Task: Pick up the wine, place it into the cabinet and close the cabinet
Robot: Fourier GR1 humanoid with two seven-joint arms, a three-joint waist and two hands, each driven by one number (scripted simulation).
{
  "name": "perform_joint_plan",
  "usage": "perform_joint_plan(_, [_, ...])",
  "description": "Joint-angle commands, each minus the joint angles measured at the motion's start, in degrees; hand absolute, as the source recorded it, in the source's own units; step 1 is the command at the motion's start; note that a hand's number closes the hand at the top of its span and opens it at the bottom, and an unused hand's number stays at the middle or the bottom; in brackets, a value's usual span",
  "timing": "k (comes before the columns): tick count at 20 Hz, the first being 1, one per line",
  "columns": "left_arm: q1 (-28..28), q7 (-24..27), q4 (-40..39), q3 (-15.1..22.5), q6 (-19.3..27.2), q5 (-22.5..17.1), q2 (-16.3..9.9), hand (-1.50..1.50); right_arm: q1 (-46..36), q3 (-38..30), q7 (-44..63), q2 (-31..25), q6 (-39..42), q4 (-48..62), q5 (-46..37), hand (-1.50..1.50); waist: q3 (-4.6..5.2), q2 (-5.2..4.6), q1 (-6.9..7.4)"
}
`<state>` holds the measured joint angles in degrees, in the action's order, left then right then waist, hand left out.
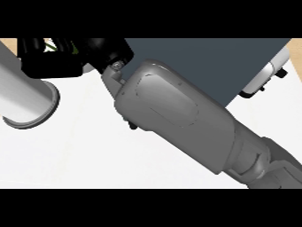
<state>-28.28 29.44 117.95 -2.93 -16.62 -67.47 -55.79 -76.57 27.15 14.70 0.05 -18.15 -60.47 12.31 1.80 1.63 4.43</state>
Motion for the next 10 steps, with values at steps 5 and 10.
perform_joint_plan(5, [0.41, -0.67, 1.59, 0.03, 1.87, -0.37, 0.57, 1.5, 4.78, -4.18, -3.9, -6.62, -0.46, 11.76, -0.85, 1.5, -1.72, -3.54, -2.24])
perform_joint_plan(10, [1.31, -1.49, 1.47, -0.58, 2.48, -0.59, -0.19, 1.5, 5.71, -3.2, -7.05, -5.5, -0.43, 13.61, -1.45, 1.5, -1.74, -4.03, -2.89])
